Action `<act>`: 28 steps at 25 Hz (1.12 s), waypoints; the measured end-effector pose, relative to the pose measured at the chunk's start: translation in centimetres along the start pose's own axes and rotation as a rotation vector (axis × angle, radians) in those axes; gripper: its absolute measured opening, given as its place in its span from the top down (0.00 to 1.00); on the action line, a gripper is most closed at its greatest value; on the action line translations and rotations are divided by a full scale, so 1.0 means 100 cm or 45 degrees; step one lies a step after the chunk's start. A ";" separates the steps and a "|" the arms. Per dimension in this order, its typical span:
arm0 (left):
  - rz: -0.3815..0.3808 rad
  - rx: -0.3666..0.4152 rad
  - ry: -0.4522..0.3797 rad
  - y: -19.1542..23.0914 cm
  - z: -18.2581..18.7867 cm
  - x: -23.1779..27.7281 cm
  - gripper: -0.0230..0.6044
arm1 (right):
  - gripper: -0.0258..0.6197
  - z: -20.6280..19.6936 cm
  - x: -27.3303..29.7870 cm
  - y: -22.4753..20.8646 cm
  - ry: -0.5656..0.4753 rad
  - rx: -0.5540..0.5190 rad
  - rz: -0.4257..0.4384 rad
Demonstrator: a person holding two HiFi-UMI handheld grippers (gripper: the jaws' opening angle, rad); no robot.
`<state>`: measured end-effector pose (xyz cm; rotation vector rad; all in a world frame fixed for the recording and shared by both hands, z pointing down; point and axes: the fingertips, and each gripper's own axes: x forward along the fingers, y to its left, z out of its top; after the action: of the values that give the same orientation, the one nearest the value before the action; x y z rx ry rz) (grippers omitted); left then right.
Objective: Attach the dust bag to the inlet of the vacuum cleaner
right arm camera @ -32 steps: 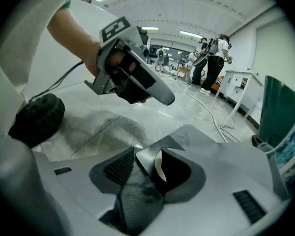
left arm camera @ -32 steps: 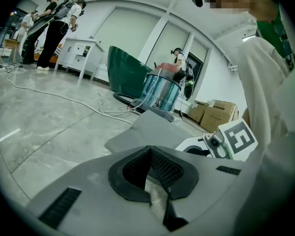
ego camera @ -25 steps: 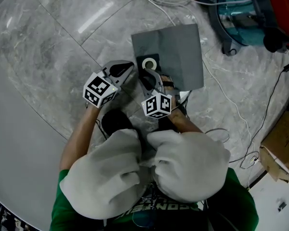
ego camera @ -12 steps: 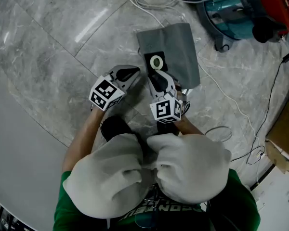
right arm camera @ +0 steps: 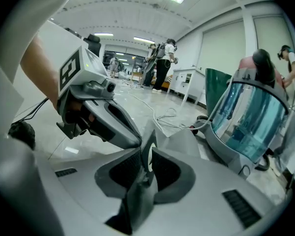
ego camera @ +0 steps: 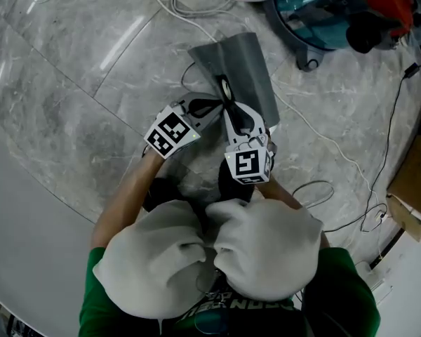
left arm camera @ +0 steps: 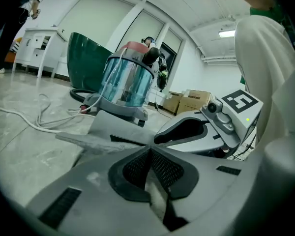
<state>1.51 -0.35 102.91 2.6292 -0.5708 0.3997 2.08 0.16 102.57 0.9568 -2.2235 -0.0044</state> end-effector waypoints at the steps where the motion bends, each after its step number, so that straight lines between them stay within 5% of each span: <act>1: -0.006 0.001 0.000 -0.001 0.002 0.004 0.96 | 0.85 -0.002 0.000 -0.004 0.002 0.014 -0.005; 17: 0.049 0.019 -0.056 0.023 0.023 -0.001 0.96 | 0.94 0.007 0.009 -0.026 -0.029 0.067 0.016; 22: 0.123 0.092 -0.159 0.043 0.065 -0.030 0.96 | 0.94 0.020 0.004 -0.024 -0.054 -0.024 0.087; 28: 0.117 0.251 -0.115 0.076 0.099 -0.041 0.96 | 0.94 0.044 -0.006 -0.032 -0.102 -0.080 0.152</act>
<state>-3.60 -9.77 95.36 2.8284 -0.7173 0.3836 1.67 -2.94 98.07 0.8021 -2.3367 -0.0585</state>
